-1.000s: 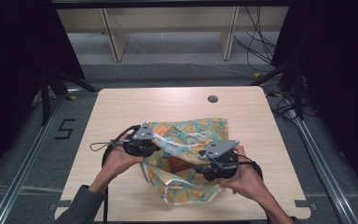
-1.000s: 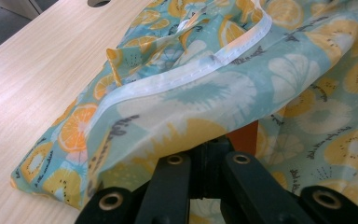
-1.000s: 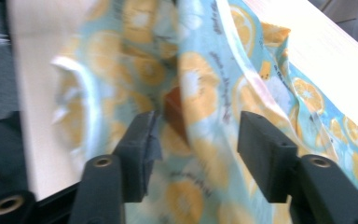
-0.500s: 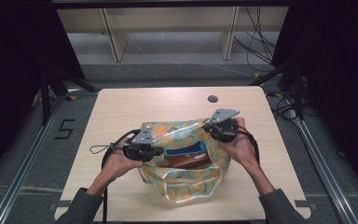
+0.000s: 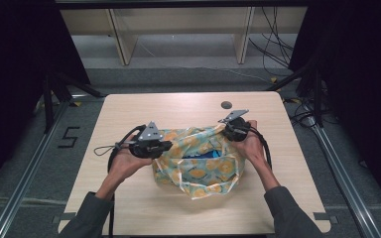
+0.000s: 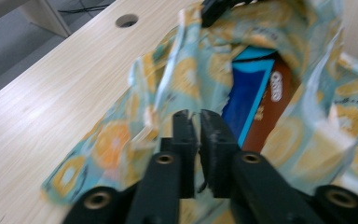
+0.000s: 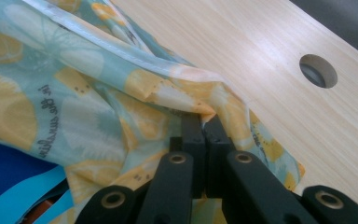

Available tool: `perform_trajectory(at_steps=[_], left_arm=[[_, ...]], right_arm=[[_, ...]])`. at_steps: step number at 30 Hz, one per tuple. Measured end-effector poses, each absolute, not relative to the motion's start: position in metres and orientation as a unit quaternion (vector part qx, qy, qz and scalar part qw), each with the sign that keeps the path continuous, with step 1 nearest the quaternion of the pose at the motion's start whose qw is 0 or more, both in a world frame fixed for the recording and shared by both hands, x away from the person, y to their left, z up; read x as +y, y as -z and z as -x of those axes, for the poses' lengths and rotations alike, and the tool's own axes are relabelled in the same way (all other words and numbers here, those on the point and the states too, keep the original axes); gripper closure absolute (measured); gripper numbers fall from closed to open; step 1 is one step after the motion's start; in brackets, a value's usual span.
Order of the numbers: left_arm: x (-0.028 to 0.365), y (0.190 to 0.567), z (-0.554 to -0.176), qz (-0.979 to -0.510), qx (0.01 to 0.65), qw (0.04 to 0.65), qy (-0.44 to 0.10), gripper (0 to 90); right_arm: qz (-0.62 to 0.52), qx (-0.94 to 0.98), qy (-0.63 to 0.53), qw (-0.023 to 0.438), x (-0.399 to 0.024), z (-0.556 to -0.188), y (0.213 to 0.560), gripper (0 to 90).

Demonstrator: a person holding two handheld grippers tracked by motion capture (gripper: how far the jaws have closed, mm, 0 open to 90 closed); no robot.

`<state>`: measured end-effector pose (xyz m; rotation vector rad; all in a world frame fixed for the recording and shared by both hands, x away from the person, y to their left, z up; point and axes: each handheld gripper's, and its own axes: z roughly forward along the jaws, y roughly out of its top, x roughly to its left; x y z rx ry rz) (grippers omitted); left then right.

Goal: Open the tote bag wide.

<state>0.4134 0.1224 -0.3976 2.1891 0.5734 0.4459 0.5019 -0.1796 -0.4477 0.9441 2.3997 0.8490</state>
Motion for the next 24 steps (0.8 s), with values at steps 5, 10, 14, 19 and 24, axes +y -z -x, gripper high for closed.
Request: perform_trajectory(at_steps=[5,10,14,19,24], left_arm=[[0.078,0.401,-0.425,-0.892,0.207,0.363,-0.171,65.0],[0.053,0.422,-0.460,-0.915,0.247,0.262,-0.183,45.6],[0.051,0.433,-0.471,-0.922,0.238,0.243,-0.186,48.6],[0.057,0.440,-0.481,-0.928,0.235,0.238,-0.166,68.8],[0.065,0.440,-0.486,-0.914,0.254,0.268,-0.170,88.7]], right_arm=[[-0.339,0.861,-0.310,0.218,-0.180,-0.509,0.447,90.0],[-0.337,0.860,-0.319,0.212,-0.177,-0.508,0.446,87.5],[-0.342,0.854,-0.338,0.197,-0.181,-0.505,0.441,78.1],[-0.355,0.844,-0.360,0.178,-0.184,-0.486,0.422,60.0],[-0.340,0.850,-0.364,0.174,-0.193,-0.453,0.408,55.0]])
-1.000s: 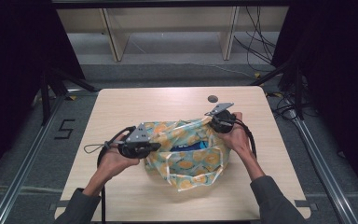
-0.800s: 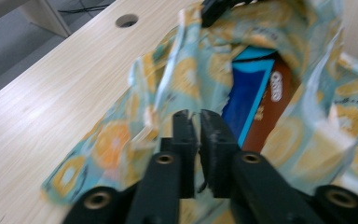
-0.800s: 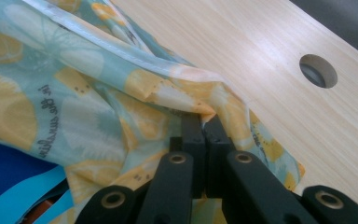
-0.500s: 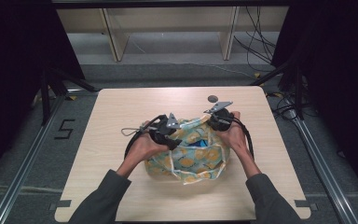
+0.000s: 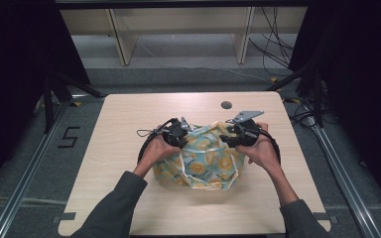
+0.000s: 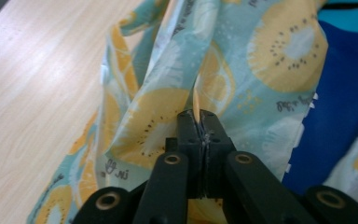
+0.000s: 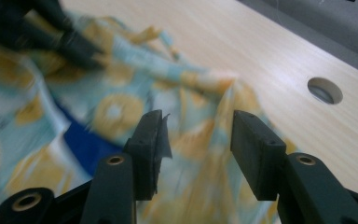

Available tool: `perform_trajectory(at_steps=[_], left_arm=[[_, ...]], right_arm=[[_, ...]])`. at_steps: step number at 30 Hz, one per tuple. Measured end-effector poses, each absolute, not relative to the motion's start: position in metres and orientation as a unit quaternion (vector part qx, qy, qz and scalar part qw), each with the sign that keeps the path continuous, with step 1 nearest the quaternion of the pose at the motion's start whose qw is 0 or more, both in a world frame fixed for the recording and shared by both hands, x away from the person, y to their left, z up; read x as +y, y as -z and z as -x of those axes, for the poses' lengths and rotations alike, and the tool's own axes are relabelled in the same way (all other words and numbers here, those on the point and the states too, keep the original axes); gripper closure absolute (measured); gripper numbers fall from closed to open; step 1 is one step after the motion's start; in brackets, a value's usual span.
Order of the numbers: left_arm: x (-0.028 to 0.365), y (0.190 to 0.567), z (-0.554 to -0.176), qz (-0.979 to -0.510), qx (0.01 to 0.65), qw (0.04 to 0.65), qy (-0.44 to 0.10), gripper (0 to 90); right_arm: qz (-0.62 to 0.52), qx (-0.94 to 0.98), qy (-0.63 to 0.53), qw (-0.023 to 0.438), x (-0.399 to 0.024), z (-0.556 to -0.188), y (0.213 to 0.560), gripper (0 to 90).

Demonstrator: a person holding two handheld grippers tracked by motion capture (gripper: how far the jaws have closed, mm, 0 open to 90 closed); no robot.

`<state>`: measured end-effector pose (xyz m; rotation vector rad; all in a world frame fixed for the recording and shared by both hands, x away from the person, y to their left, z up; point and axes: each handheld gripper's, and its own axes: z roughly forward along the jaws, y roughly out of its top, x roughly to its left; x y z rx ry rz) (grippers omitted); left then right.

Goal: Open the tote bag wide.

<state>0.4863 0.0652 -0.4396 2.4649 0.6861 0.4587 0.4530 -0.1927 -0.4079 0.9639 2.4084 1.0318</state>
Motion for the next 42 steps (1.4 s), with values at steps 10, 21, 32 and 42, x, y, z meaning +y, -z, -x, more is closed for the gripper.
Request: perform_trajectory(at_steps=[10,21,32,42], left_arm=[[0.080,0.425,-0.495,-0.896,0.284,0.306,-0.150,89.3],[0.087,0.428,-0.506,-0.893,0.303,0.309,-0.125,89.3],[0.097,0.438,-0.542,-0.876,0.361,0.283,-0.150,89.4],[0.094,0.434,-0.535,-0.876,0.354,0.289,-0.154,79.5]], right_arm=[[-0.292,0.852,-0.413,0.133,-0.197,-0.427,0.406,70.5],[-0.223,0.892,-0.386,0.072,-0.158,-0.417,0.417,89.5],[-0.161,0.922,-0.352,-0.028,-0.153,-0.343,0.452,90.0],[-0.188,0.895,-0.400,0.060,-0.158,-0.353,0.415,65.3]])
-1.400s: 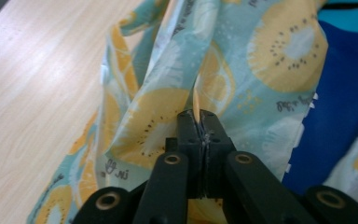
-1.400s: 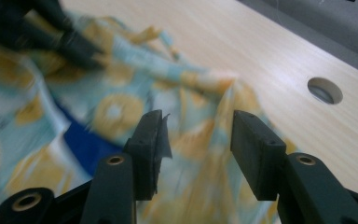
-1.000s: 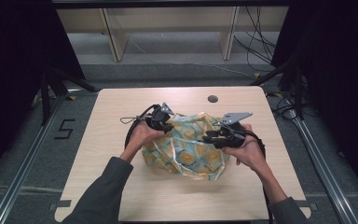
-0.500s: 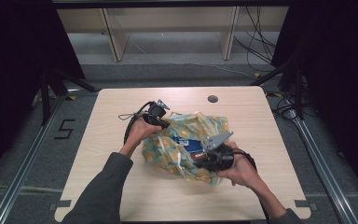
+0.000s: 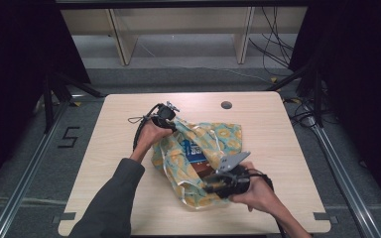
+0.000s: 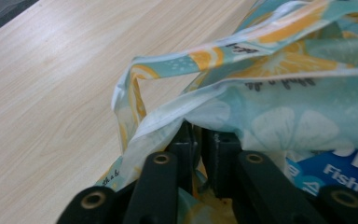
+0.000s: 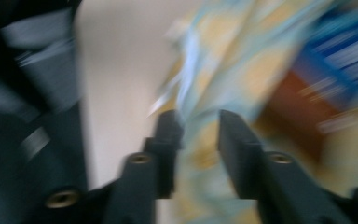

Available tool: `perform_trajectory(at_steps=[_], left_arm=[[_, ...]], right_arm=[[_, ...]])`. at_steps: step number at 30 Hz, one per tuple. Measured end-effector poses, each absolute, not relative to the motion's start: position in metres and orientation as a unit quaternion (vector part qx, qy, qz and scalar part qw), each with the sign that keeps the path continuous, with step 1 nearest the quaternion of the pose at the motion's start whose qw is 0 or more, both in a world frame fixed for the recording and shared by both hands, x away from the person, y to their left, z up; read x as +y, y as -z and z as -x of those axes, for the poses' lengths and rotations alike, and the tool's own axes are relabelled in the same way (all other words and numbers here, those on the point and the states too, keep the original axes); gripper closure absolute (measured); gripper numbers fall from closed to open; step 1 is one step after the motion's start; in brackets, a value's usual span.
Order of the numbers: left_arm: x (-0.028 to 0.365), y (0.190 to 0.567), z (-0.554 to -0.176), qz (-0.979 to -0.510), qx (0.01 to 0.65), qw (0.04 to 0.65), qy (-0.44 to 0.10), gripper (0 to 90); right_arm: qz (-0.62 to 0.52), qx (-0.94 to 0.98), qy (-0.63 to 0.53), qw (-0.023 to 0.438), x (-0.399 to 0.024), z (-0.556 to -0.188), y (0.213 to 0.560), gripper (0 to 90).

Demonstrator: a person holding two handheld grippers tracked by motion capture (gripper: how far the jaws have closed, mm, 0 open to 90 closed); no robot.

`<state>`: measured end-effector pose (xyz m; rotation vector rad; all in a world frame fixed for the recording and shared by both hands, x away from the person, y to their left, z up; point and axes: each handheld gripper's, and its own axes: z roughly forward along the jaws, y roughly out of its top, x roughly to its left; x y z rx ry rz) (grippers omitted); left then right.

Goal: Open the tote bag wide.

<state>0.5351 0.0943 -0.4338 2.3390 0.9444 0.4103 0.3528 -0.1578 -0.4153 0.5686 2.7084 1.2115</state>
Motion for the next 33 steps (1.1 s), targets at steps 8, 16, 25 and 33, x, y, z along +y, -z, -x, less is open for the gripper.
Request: perform_trajectory(at_steps=[8,16,25,33], left_arm=[[0.097,0.416,-0.508,-0.880,0.351,0.284,-0.150,46.0],[0.099,0.401,-0.455,-0.903,0.285,0.258,-0.191,45.3],[0.113,0.431,-0.466,-0.926,0.270,0.209,-0.160,75.2],[0.131,0.441,-0.466,-0.934,0.263,0.176,-0.163,85.6]], right_arm=[[-0.274,0.876,-0.365,0.155,-0.153,-0.395,0.409,54.0],[-0.266,0.886,-0.324,0.199,-0.148,-0.426,0.428,88.8],[-0.336,0.857,-0.326,0.217,-0.187,-0.470,0.417,90.0],[-0.380,0.856,-0.288,0.199,-0.208,-0.509,0.445,90.0]])
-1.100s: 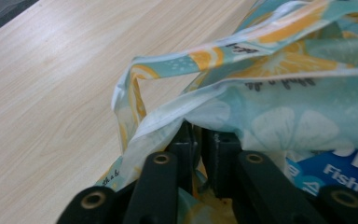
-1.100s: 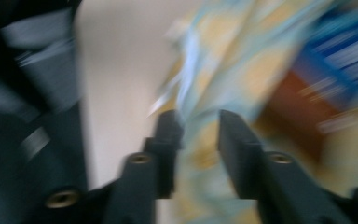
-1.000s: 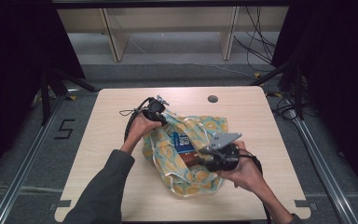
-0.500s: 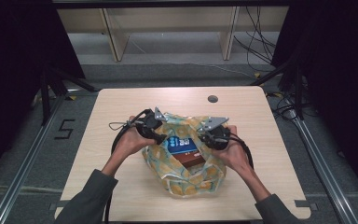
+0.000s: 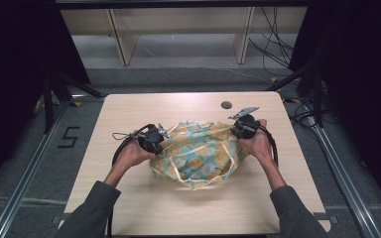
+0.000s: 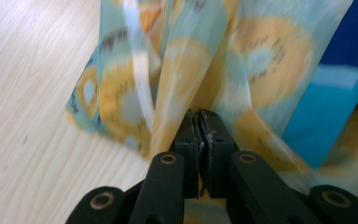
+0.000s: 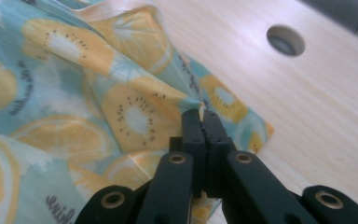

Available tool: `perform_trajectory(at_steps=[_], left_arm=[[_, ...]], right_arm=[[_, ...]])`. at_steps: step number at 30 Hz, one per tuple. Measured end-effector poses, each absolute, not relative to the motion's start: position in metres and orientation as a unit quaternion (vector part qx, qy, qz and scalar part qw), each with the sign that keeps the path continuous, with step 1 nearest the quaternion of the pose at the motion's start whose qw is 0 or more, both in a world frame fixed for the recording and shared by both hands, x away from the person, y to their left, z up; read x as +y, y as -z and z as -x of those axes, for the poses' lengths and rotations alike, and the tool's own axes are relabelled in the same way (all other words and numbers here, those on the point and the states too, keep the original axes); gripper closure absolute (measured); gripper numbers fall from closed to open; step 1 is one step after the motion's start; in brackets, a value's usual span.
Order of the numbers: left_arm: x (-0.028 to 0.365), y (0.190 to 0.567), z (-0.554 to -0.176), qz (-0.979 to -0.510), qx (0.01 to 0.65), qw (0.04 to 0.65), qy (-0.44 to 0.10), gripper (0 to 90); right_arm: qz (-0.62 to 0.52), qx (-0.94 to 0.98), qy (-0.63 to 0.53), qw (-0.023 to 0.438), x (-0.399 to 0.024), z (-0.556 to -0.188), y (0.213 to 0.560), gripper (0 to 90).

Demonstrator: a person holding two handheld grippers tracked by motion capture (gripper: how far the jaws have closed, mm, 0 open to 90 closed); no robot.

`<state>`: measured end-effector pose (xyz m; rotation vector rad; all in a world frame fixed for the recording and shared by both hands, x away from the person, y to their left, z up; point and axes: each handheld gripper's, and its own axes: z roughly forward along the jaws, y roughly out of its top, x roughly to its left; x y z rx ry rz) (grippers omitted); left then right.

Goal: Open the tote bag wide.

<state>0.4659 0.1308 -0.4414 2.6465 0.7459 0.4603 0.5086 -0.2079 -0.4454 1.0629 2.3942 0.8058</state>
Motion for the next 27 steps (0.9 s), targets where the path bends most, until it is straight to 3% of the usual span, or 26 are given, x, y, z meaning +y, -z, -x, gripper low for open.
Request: perform_trajectory(at_steps=[2,4,9,13,19,22,27], left_arm=[[0.132,0.437,-0.463,-0.930,0.266,0.190,-0.168,83.6],[0.130,0.428,-0.459,-0.923,0.267,0.210,-0.180,77.1],[0.105,0.403,-0.452,-0.910,0.243,0.268,-0.202,71.2],[0.080,0.401,-0.458,-0.919,0.221,0.257,-0.200,59.3],[0.057,0.421,-0.475,-0.936,0.216,0.215,-0.174,38.9],[0.055,0.435,-0.484,-0.938,0.234,0.207,-0.147,33.0],[0.053,0.429,-0.470,-0.936,0.218,0.231,-0.150,26.6]], right_arm=[[-0.395,0.847,-0.299,0.193,-0.206,-0.510,0.453,90.0],[-0.400,0.845,-0.298,0.192,-0.205,-0.507,0.450,81.0],[-0.373,0.838,-0.349,0.192,-0.201,-0.487,0.412,70.8],[-0.335,0.843,-0.390,0.157,-0.189,-0.462,0.393,65.3],[-0.289,0.862,-0.412,0.064,-0.172,-0.430,0.404,55.6],[-0.266,0.873,-0.407,0.035,-0.171,-0.418,0.414,53.9],[-0.233,0.902,-0.360,0.044,-0.169,-0.391,0.430,56.6]])
